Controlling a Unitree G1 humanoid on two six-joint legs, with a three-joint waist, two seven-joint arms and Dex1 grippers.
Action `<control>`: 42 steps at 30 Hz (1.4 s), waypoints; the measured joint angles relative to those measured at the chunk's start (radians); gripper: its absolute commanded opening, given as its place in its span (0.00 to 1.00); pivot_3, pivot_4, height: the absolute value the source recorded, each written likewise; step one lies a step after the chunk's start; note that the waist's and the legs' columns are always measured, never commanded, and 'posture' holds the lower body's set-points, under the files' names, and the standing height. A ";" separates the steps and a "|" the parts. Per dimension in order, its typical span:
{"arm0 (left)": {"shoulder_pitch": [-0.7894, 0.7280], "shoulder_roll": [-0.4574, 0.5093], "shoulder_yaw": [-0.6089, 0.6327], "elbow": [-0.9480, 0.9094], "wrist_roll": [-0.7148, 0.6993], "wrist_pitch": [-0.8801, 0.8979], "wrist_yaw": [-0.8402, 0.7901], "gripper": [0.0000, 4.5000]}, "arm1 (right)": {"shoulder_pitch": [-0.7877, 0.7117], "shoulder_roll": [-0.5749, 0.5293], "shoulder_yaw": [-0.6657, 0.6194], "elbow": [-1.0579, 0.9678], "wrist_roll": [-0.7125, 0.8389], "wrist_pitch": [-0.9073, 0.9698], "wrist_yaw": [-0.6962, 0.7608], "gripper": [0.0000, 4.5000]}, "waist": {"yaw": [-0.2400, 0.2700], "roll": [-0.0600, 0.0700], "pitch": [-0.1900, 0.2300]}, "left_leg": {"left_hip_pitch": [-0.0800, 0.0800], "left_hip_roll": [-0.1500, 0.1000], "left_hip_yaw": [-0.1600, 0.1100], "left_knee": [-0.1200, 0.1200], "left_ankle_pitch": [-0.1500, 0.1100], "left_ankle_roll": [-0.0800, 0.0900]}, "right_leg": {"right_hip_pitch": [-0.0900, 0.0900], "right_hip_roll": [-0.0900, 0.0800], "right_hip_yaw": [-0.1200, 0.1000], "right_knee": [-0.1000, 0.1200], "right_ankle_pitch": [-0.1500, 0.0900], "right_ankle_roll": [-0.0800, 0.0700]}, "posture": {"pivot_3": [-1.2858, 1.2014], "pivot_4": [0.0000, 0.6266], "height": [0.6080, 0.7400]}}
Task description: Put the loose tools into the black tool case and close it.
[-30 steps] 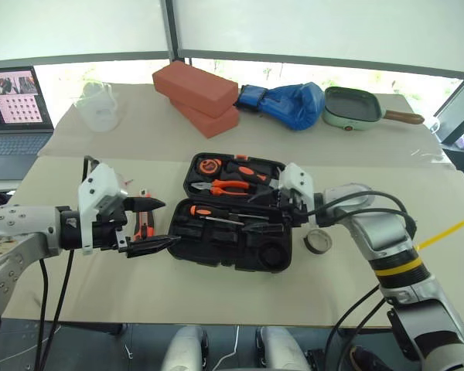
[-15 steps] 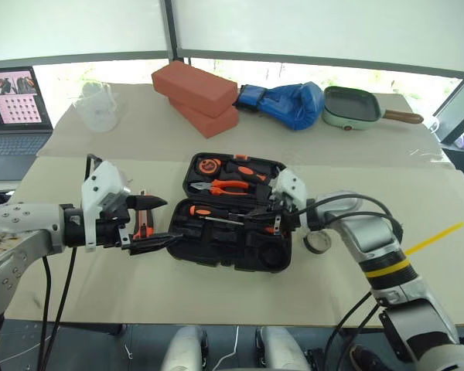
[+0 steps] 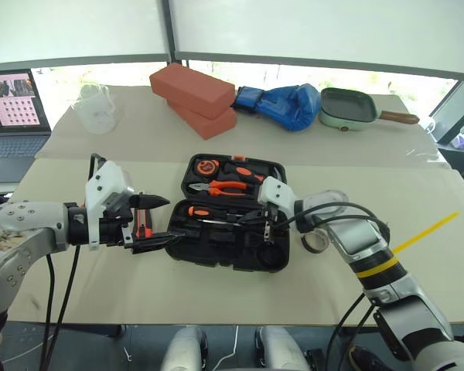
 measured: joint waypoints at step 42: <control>-0.546 -0.049 -0.275 1.333 0.708 -0.648 -0.163 1.00 | 0.298 -0.295 -0.549 -0.702 0.753 0.390 -0.141 1.00 | 0.020 -0.004 0.002 | -0.008 0.000 0.007 -0.008 0.000 -0.001 | -0.006 -0.001 -0.009 -0.004 0.000 -0.002 | 0.52 0.24 0.99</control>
